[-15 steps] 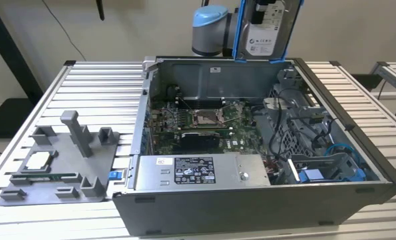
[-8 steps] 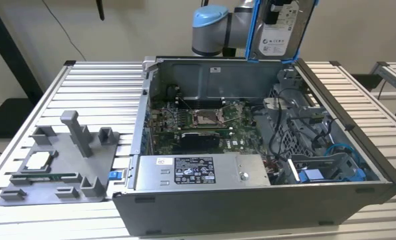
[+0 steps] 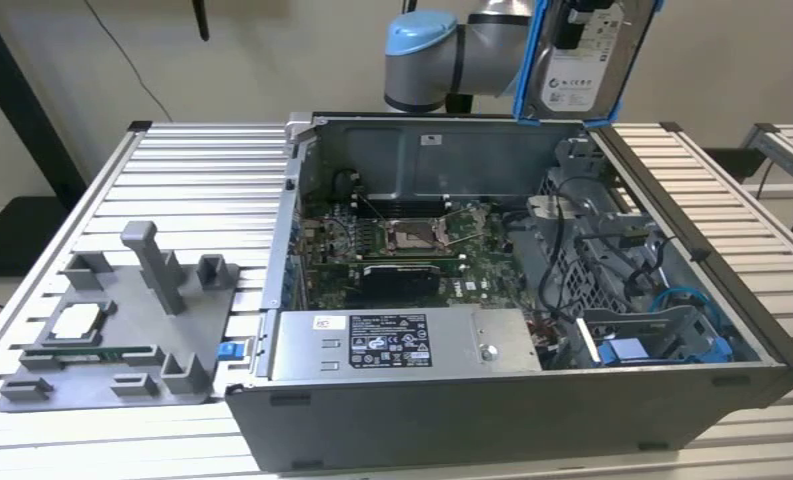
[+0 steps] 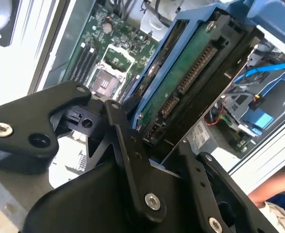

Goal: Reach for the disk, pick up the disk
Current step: 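Pick up the disk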

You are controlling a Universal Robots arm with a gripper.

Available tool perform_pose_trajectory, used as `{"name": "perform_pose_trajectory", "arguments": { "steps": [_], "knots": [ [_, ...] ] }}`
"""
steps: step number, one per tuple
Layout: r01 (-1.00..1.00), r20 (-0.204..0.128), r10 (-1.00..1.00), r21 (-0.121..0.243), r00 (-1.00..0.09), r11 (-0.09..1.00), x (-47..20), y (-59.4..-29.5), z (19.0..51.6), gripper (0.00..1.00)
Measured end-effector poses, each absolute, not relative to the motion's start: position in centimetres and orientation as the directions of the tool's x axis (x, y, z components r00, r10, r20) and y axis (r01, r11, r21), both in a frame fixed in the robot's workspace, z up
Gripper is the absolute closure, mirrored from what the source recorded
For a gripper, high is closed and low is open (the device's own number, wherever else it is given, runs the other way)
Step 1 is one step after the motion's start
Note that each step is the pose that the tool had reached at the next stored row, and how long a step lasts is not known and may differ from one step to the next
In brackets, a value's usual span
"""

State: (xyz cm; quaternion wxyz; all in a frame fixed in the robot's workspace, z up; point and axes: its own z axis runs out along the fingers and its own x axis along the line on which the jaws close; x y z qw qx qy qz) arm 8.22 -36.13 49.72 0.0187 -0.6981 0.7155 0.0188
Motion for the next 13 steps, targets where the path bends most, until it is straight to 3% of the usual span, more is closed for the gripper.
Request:
{"name": "perform_pose_trajectory", "arguments": {
  "steps": [13],
  "knots": [
    [-1.000,-0.053,-0.998,0.001,-0.025,0.025,8.89,-36.13,49.72,1.00]
  ]
}}
